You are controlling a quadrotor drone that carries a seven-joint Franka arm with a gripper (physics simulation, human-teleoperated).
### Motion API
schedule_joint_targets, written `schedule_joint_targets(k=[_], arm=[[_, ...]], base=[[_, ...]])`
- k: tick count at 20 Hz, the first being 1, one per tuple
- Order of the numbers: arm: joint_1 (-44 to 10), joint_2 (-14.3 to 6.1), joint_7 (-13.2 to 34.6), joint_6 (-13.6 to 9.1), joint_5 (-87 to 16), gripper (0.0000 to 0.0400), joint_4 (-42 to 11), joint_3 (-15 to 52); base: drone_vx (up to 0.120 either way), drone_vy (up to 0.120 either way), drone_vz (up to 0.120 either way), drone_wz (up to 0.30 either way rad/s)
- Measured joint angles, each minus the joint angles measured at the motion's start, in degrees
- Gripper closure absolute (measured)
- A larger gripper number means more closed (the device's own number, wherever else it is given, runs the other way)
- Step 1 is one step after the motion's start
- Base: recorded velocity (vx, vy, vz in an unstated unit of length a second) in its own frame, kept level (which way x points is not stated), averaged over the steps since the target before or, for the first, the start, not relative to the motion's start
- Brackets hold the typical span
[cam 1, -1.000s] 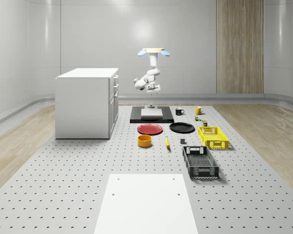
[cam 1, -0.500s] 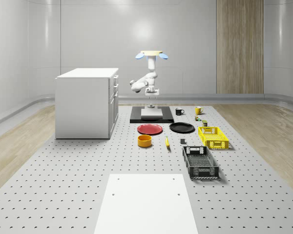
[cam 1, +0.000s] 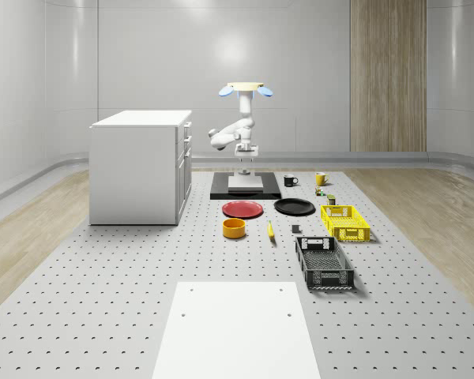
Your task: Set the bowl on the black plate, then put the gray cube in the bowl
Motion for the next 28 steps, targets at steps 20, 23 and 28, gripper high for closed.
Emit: schedule_joint_targets(k=[20,23,28], arm=[[-2.08,-5.66,1.93,5.04,2.92,0.0000,0.40,1.85],[-2.32,-6.44,2.15,5.75,3.31,0.0000,0.45,2.06],[-2.69,-7.68,2.50,6.90,3.93,0.0000,0.53,2.39]], base=[[0.120,0.000,-0.090,0.000],[0.120,0.000,-0.120,0.000],[0.120,-0.080,-0.008,0.000]])
